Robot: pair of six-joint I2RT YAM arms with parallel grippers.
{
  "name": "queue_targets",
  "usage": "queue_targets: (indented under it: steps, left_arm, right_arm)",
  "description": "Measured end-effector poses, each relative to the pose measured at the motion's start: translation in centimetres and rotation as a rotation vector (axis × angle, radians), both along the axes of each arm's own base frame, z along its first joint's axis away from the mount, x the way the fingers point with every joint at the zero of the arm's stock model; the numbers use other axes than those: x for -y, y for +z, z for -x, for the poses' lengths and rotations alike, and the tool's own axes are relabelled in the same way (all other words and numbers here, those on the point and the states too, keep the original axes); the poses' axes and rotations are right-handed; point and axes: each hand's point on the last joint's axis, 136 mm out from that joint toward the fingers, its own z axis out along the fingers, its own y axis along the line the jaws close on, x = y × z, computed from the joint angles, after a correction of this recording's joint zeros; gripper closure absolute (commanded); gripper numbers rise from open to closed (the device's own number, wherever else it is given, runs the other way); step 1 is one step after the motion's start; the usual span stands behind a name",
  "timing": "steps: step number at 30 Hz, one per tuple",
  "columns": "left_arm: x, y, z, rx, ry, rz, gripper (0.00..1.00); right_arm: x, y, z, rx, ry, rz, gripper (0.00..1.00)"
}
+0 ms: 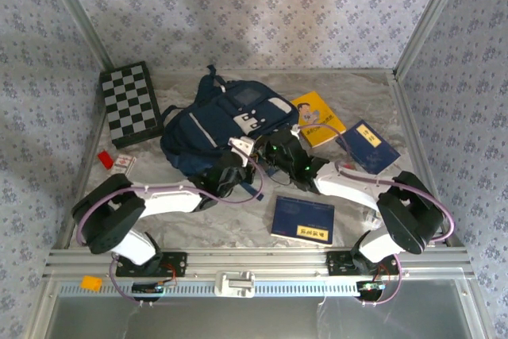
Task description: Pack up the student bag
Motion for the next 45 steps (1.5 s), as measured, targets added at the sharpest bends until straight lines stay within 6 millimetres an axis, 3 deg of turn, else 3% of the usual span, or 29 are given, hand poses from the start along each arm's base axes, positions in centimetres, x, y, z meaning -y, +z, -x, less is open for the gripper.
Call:
queue_targets:
  steps: [8,19,21,26,29,36,40,45]
  left_arm:
    - [-2.6,0.5,1.5,0.011,-0.056,0.005,1.0]
    - [-7.1,-1.2,2.3,-0.017,0.052,-0.026,1.0]
    - [-7.0,-1.5,2.6,-0.034,0.036,-0.021,1.0]
    - [-5.5,-1.4,3.9,-0.035,-0.022,-0.016,0.75]
    - [-4.3,-1.8,4.6,-0.034,-0.051,-0.016,0.7]
    - [-3.4,-3.0,3.9,-0.025,-0.033,-0.012,0.6]
    - [-2.6,-3.4,2.9,-0.008,-0.003,-0.02,0.5]
    - [-2.1,-2.9,1.4,0.019,0.056,0.0,0.49]
  right_arm:
    - [-1.8,0.6,1.4,0.015,0.032,-0.026,1.0]
    - [-1.4,-0.1,1.5,0.008,0.018,-0.012,1.0]
    - [-1.4,-0.1,1.5,0.008,0.016,-0.011,1.0]
    - [-1.3,0.0,1.5,0.013,0.008,-0.008,1.0]
    - [-1.4,-0.2,1.7,0.01,0.008,0.002,1.0]
    - [-1.4,-0.5,2.2,0.007,0.003,0.019,1.0]
    - [-1.4,-0.5,2.2,0.009,-0.005,0.023,1.0]
    - [-1.6,-0.3,2.3,0.019,-0.015,0.015,1.0]
